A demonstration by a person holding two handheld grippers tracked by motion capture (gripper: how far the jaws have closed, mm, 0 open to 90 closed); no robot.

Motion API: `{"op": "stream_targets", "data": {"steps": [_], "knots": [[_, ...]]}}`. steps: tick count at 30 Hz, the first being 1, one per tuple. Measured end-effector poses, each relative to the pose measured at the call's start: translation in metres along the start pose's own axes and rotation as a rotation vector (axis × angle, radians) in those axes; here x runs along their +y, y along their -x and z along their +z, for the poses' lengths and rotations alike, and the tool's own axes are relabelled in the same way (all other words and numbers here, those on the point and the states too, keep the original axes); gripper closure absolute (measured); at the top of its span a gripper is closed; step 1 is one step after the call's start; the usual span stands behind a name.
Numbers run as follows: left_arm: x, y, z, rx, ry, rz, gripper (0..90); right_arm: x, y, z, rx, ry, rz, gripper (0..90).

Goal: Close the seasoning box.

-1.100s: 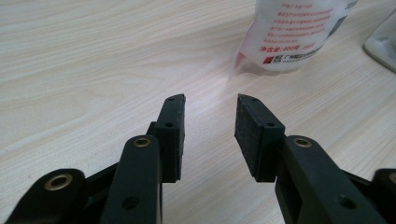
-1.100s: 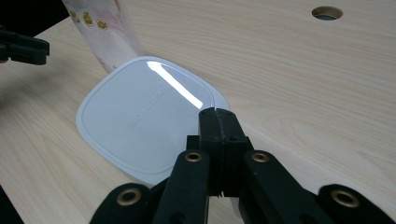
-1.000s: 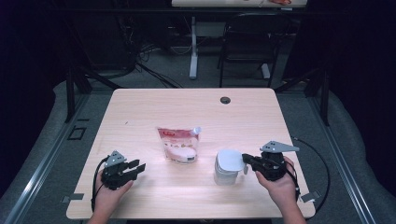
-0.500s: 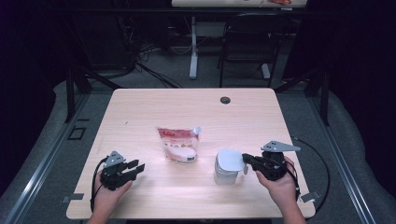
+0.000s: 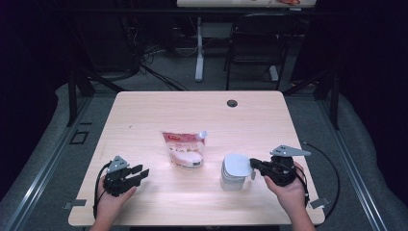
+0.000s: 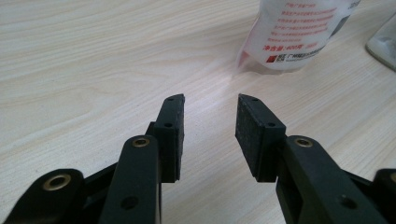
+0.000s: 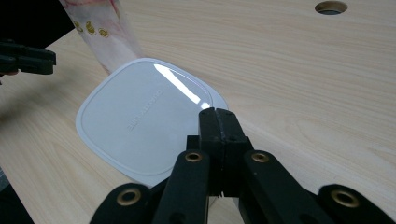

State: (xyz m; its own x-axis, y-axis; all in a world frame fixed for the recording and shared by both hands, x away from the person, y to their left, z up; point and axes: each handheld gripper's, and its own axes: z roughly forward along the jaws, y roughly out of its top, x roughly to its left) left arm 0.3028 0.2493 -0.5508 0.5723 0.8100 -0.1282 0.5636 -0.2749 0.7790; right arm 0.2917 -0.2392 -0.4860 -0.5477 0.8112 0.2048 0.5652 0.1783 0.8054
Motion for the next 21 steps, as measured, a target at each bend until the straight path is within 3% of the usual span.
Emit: {"op": "stream_targets", "data": {"steps": [13,18,21], "knots": [[0.0000,-0.0001,-0.0003,0.003,0.000,0.001,62.4,-0.0031,0.0045,-0.0003,-0.009,0.005,0.024,90.0],[0.0001,-0.0001,-0.0006,0.002,0.003,-0.003,62.4,-0.0049,0.0021,0.0041,-0.019,-0.024,0.006,90.0],[0.0000,-0.0003,-0.0007,0.001,0.000,-0.002,62.4,-0.0039,0.0003,0.0038,-0.027,-0.013,0.002,90.0]]}}
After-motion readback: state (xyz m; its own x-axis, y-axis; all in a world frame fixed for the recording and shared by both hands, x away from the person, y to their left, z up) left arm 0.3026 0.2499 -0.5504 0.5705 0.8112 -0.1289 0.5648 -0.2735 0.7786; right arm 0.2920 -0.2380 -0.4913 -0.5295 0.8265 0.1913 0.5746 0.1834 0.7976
